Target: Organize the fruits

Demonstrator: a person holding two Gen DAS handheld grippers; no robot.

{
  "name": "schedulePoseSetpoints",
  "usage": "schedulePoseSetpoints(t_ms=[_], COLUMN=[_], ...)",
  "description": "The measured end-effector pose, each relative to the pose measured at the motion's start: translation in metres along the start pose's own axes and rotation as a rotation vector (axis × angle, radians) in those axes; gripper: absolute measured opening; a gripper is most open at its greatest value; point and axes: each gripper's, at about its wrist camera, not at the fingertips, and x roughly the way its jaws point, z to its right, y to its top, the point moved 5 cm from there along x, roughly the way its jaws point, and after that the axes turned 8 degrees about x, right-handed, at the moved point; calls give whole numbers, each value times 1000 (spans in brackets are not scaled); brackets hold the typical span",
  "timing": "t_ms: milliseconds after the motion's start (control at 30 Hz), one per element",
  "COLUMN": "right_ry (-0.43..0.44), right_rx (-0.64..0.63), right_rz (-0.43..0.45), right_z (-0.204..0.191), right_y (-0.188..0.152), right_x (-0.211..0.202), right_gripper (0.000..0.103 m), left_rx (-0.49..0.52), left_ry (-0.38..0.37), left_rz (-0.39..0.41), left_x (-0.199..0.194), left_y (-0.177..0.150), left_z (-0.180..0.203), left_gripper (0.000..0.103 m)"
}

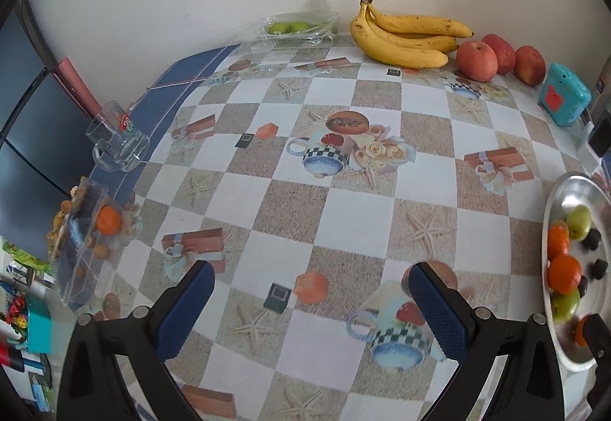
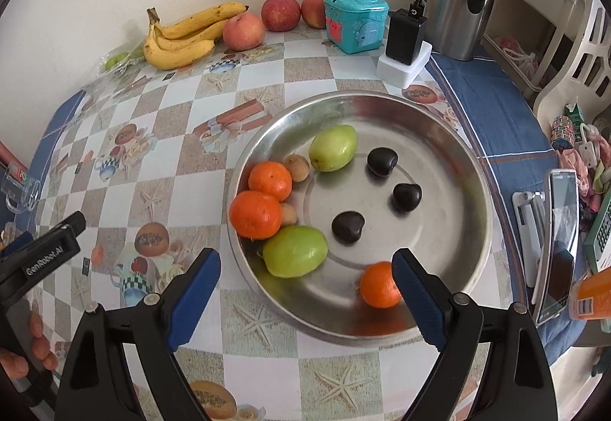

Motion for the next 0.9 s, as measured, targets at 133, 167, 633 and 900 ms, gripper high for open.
schedulePoseSetpoints(t_ms=[133,167,633,900], right_ry=[-5,-6,-7,-15], right_rx=[-10,-12,-31,-40], right_rz=[8,11,96,114], right_z=[-1,-1,-2,-5], right_y=[-7,-9,-21,-20], right_x=[-5,-7,-37,-42], right_gripper=[91,91,91,91], left_rx=[11,2,-38,-22], left_ry=[-35,-46,-173,-201], left_rz=[-41,-45,-41,-41], left_x=[-3,-4,-30,-36], left_y=[-11,-12,-28,-31], left_z=[-6,-7,-20,-15], left_gripper=[103,103,103,103])
